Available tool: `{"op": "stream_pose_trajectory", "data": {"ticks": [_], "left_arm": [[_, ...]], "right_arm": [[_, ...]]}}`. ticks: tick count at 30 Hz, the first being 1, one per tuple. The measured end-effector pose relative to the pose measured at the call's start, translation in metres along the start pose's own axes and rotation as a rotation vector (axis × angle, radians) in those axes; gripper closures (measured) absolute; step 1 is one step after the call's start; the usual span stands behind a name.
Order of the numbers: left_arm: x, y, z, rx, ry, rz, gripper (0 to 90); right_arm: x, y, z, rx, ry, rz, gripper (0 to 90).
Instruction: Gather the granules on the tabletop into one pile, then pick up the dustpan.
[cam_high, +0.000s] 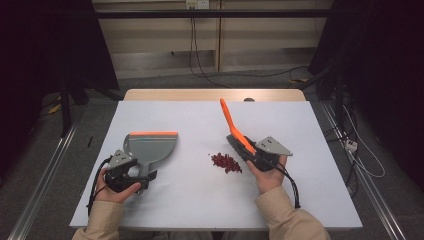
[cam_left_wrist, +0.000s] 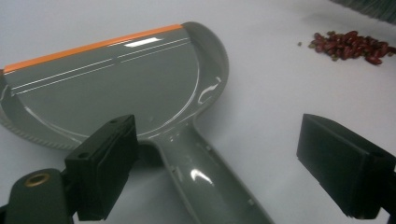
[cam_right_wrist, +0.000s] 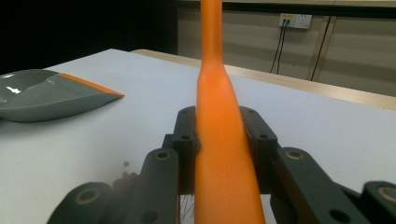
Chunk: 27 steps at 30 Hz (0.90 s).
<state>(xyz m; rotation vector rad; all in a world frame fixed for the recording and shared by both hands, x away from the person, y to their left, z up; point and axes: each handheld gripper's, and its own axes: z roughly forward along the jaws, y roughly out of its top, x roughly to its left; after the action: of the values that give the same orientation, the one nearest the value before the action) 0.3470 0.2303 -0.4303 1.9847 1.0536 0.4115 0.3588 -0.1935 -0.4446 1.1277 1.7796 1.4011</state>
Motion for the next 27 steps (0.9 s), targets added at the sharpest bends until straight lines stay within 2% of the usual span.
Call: {"op": "stream_pose_trajectory", "data": {"ticks": [2,5,8,11,14,19,22,25,27], "left_arm": [[0.001,-0.001,-0.001,0.018,0.007,-0.005,14.0],[0.003,-0.003,-0.003,0.04,0.039,-0.005,16.2],[0.007,-0.006,-0.005,0.045,0.071,-0.028,19.0],[0.012,-0.009,-0.007,0.073,0.077,-0.061,18.5],[0.016,-0.011,-0.008,0.079,0.092,-0.087,19.2],[0.022,-0.009,-0.011,0.083,0.132,-0.106,23.3],[0.021,-0.004,-0.006,0.098,0.124,-0.107,27.9],[0.018,0.004,0.005,0.155,0.113,-0.129,33.7],[0.018,0.006,0.012,0.189,0.124,-0.139,36.8]], "right_arm": [[0.0,0.0,-0.003,-0.001,-0.004,-0.005,71.1],[-0.002,-0.001,-0.008,-0.012,-0.008,-0.004,71.2],[-0.005,-0.002,-0.011,-0.011,-0.015,0.002,71.2],[-0.008,-0.002,-0.014,-0.021,-0.011,0.005,71.2],[-0.01,-0.003,-0.016,-0.022,-0.011,0.012,71.2],[-0.014,-0.004,-0.019,-0.023,-0.014,0.031,71.1],[-0.015,-0.004,-0.02,-0.024,-0.013,0.041,71.1],[-0.015,-0.005,-0.02,-0.022,-0.01,0.039,71.2],[-0.015,-0.005,-0.019,-0.02,-0.01,0.043,71.1]]}}
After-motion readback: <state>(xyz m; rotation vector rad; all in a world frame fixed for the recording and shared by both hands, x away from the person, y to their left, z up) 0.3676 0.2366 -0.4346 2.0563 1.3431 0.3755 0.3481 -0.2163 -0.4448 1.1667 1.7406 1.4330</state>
